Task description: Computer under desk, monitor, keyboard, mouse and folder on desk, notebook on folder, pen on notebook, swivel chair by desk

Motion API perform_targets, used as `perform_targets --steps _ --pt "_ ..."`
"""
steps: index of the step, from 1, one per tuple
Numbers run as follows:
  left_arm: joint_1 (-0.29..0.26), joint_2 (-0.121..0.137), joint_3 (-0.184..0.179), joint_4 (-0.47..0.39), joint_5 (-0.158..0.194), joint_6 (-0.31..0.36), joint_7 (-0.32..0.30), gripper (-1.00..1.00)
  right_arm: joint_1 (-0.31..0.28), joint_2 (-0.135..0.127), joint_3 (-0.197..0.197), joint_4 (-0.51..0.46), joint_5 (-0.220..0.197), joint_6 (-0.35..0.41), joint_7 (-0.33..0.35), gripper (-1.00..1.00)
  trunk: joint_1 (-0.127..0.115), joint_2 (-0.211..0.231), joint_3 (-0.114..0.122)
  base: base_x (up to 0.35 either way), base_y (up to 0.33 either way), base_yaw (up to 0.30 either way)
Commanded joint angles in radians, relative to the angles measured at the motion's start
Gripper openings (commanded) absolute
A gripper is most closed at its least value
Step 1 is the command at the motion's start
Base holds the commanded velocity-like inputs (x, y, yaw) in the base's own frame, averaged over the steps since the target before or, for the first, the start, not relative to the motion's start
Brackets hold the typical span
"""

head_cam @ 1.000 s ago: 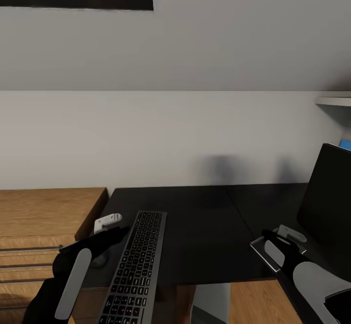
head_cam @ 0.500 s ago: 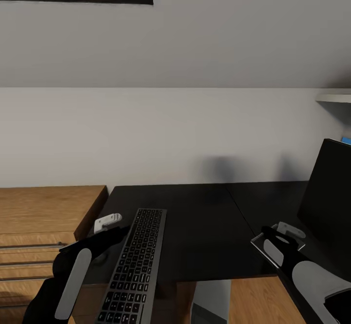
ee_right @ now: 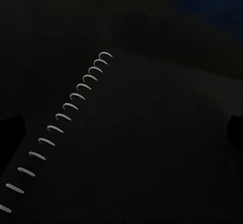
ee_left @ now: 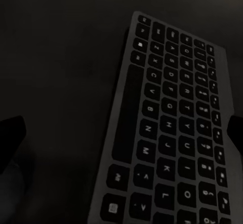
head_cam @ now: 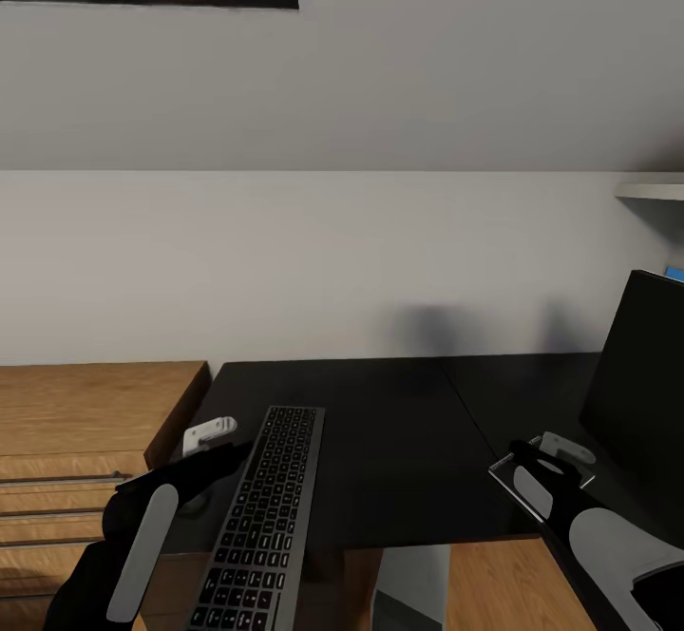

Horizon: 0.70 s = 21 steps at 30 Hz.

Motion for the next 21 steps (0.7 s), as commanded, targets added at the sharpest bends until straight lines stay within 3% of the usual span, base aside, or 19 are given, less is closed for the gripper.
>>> perform_targets --steps 1,21 --pt "-0.001 0.000 0.000 -0.001 0.011 0.004 0.008 1.00 0.001 0.000 -0.003 0.015 -0.035 0.044 0.000 1.00 0.000 0.000 -0.001 0.000 0.000 0.000" --pt "-0.001 0.001 0.000 0.001 0.009 0.004 0.008 1.00 0.001 0.000 0.000 0.003 -0.033 0.040 0.001 1.00 0.000 0.000 -0.001 0.000 0.000 0.000"
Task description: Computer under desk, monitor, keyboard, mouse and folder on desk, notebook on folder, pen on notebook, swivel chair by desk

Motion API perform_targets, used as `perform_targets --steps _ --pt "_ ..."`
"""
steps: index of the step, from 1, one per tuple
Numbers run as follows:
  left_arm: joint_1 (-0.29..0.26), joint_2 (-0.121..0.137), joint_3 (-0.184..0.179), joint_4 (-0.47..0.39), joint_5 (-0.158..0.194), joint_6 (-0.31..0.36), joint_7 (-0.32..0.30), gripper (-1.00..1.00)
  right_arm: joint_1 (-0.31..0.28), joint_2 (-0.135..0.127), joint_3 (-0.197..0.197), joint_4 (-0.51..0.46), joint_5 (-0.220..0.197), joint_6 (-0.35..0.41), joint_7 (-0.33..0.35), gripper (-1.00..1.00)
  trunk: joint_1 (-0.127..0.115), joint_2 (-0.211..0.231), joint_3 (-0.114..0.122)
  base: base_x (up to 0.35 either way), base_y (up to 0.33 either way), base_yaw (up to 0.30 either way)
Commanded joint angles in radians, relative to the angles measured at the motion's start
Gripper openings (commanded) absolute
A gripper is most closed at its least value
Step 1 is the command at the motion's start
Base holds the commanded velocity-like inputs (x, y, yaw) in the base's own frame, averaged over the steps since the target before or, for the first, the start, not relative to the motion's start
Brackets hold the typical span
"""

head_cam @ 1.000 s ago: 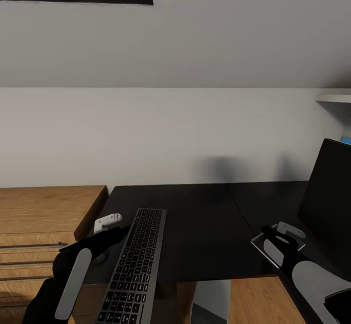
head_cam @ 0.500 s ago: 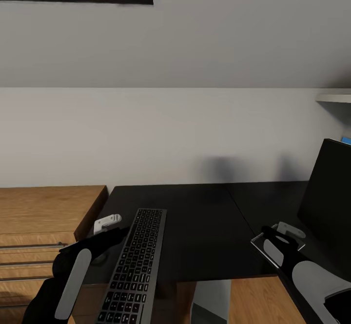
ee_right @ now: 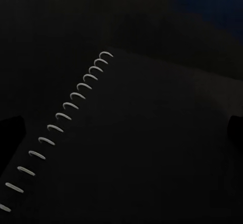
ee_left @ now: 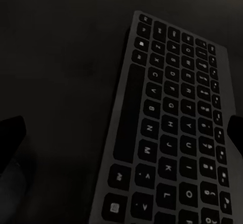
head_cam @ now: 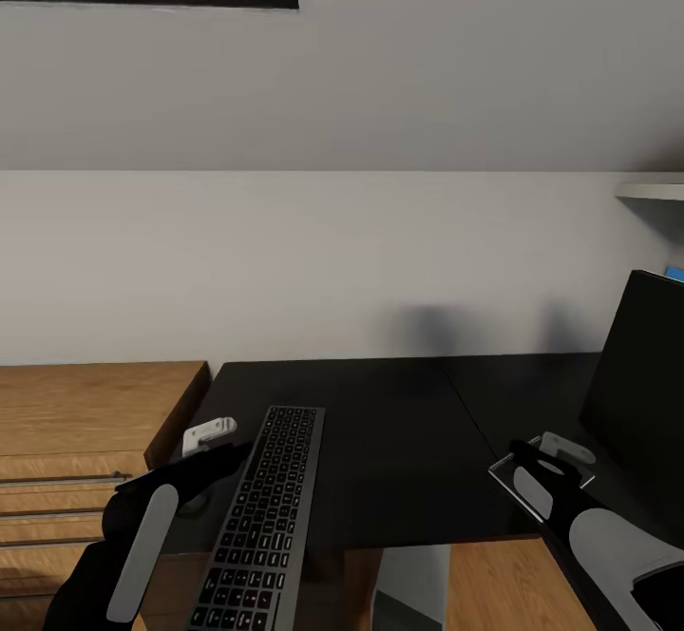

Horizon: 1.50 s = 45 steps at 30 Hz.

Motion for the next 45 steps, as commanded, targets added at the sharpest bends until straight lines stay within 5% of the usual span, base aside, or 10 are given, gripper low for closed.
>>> perform_targets --steps 1,4,10,20,45 --pt "-0.001 0.000 0.000 -0.001 0.010 0.004 0.008 1.00 0.001 0.000 -0.004 0.000 -0.036 0.043 0.000 1.00 0.000 0.000 -0.001 0.000 0.000 0.000" --pt "0.000 -0.006 0.017 -0.018 0.004 0.004 0.008 1.00 -0.008 0.017 -0.003 -0.018 0.005 -0.017 -0.001 1.00 0.000 0.000 -0.001 0.000 0.000 0.000" --pt "0.001 0.001 0.033 -0.023 0.004 0.004 0.009 1.00 -0.009 0.040 -0.004 -0.016 -0.007 -0.018 -0.002 1.00 0.000 0.000 -0.001 0.000 0.000 0.000" --pt "0.001 0.020 0.035 -0.023 0.005 0.004 0.008 1.00 -0.010 0.045 -0.006 -0.037 -0.011 -0.021 -0.007 1.00 0.000 0.000 -0.001 0.000 0.000 0.000" --pt "0.001 0.020 0.035 -0.022 0.007 0.004 0.008 1.00 -0.010 0.050 -0.004 -0.037 -0.011 -0.025 -0.004 1.00 0.000 0.000 -0.001 0.000 0.000 -0.065"
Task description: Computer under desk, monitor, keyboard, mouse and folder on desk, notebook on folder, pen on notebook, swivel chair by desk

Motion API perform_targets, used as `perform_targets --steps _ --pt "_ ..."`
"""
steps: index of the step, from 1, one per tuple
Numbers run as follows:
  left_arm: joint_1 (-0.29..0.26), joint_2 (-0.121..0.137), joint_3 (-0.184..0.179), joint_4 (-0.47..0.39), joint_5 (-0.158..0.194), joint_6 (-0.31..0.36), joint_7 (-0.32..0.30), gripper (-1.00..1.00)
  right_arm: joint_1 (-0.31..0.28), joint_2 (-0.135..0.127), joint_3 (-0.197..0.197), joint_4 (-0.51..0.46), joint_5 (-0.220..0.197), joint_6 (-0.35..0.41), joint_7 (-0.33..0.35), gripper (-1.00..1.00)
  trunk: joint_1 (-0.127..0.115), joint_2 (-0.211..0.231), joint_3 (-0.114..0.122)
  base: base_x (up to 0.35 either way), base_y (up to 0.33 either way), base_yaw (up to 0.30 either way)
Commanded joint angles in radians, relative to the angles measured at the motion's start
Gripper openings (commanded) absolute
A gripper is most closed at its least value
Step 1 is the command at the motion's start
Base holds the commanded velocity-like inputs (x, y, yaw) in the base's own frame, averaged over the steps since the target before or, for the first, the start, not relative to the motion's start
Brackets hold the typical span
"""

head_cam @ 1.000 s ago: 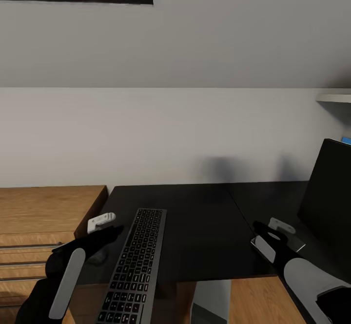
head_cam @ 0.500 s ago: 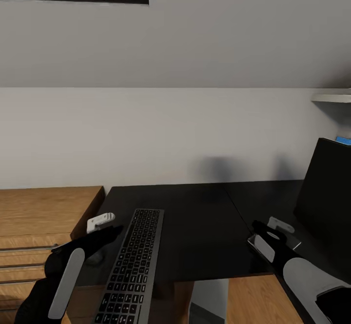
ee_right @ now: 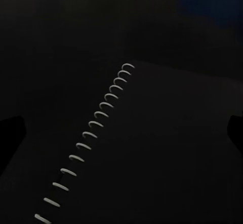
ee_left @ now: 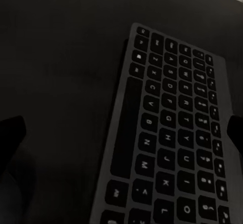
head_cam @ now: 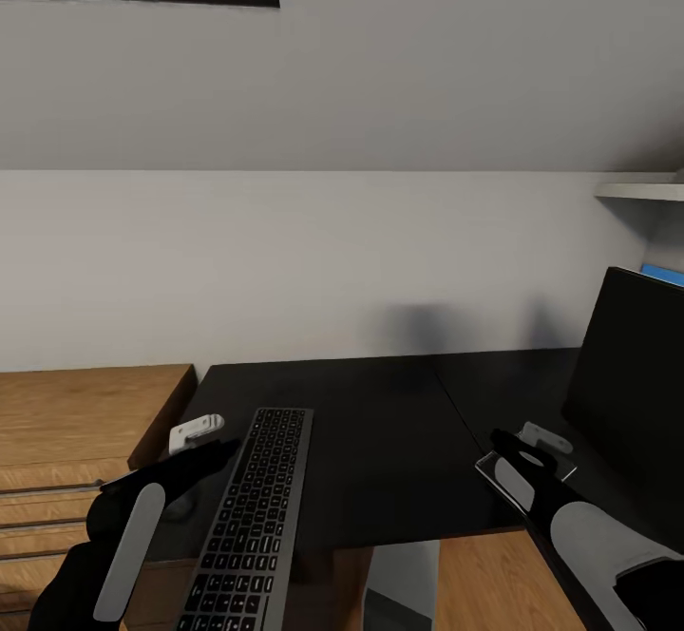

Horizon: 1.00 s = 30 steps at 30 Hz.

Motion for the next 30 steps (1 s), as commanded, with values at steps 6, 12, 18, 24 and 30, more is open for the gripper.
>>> perform_targets --steps 6,12,18,24,30 --pt "-0.001 0.000 0.000 -0.001 0.011 0.004 0.008 1.00 0.000 0.001 0.008 -0.001 -0.012 -0.005 -0.002 1.00 0.000 -0.001 -0.001 0.000 0.000 -0.001" --pt "-0.001 0.000 0.000 -0.001 0.012 0.004 0.008 1.00 0.000 0.002 0.009 -0.002 -0.011 -0.005 -0.003 1.00 0.000 -0.001 -0.001 0.000 0.000 0.000" --pt "-0.001 0.000 0.000 0.000 0.011 0.005 0.008 1.00 0.000 0.002 0.008 -0.002 -0.011 -0.006 -0.004 1.00 0.000 -0.001 -0.001 0.000 0.000 0.000" --pt "-0.001 0.000 0.000 0.000 0.012 0.005 0.008 1.00 -0.001 0.001 0.007 -0.002 -0.011 -0.005 -0.007 1.00 0.000 -0.001 -0.001 0.000 0.000 0.000" --pt "-0.001 0.000 0.000 0.002 0.012 0.004 0.008 1.00 -0.001 0.002 0.010 -0.002 -0.011 -0.004 -0.007 1.00 0.000 -0.001 -0.002 0.000 0.000 -0.034"
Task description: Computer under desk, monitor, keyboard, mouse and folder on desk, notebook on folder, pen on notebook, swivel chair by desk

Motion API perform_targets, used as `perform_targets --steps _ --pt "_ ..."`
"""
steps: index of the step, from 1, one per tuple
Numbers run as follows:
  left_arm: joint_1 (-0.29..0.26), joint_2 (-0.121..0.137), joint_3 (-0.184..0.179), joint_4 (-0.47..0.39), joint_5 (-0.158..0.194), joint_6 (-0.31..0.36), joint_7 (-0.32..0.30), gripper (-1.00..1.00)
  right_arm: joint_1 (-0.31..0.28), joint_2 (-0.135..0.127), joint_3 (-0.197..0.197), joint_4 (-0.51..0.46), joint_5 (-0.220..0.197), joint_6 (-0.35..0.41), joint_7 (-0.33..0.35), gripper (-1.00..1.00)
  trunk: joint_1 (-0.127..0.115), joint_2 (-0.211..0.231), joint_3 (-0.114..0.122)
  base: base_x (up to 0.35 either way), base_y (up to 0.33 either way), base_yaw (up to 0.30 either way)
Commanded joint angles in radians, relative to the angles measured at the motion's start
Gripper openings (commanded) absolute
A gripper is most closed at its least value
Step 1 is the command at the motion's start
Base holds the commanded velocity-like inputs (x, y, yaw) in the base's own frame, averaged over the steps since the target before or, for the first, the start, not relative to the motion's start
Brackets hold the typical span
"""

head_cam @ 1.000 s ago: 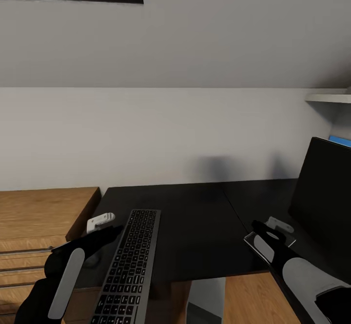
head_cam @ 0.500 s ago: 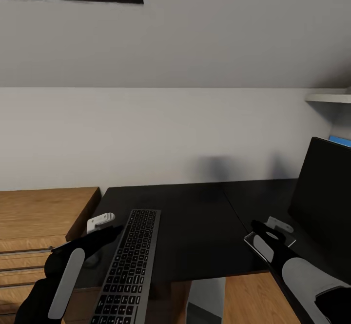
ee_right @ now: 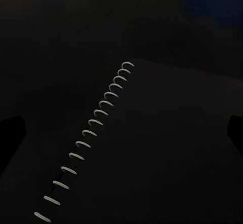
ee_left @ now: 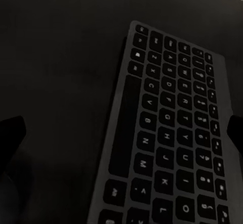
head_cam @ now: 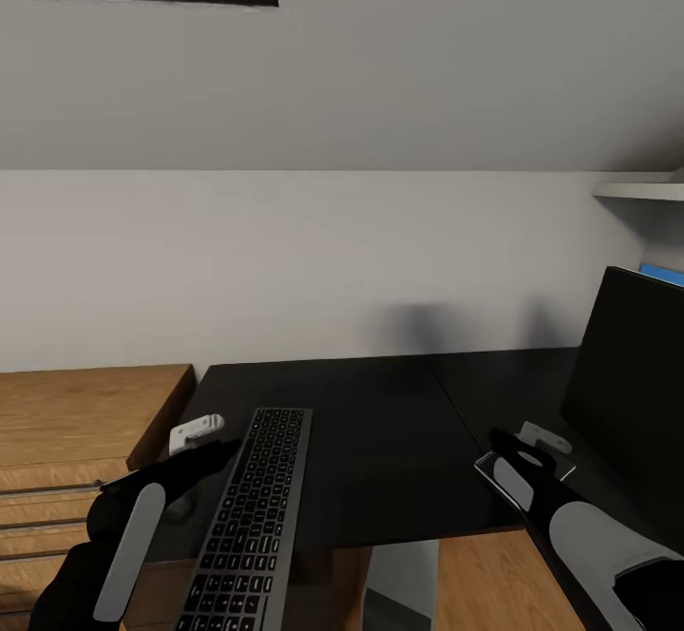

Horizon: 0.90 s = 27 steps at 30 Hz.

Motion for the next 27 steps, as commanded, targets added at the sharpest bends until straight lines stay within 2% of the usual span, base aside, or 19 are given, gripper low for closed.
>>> perform_targets --steps 1,10,18,22,27 --pt "-0.001 0.000 0.000 -0.001 0.011 0.004 0.008 1.00 0.000 -0.001 0.007 -0.001 -0.011 -0.005 -0.004 1.00 0.000 -0.001 -0.001 0.000 0.000 -0.014" --pt "-0.001 0.000 0.000 -0.001 0.009 0.003 0.008 1.00 -0.001 -0.003 -0.003 0.002 -0.014 -0.003 -0.012 1.00 0.000 -0.001 -0.001 0.000 0.000 -0.001" --pt "-0.001 0.000 0.000 -0.001 0.008 0.003 0.008 1.00 0.000 -0.003 -0.005 0.000 -0.016 -0.004 -0.068 1.00 0.000 -0.001 -0.001 0.000 0.000 0.000" --pt "-0.001 0.000 0.000 -0.001 0.008 0.003 0.008 1.00 0.000 -0.003 -0.005 -0.001 -0.016 -0.005 -0.073 1.00 0.000 -0.001 -0.001 0.000 0.000 0.000" --pt "-0.001 0.000 0.000 -0.001 0.008 0.003 0.008 1.00 0.000 -0.003 -0.005 -0.001 -0.016 -0.005 -0.075 1.00 0.000 -0.001 0.000 0.000 0.000 -0.123"
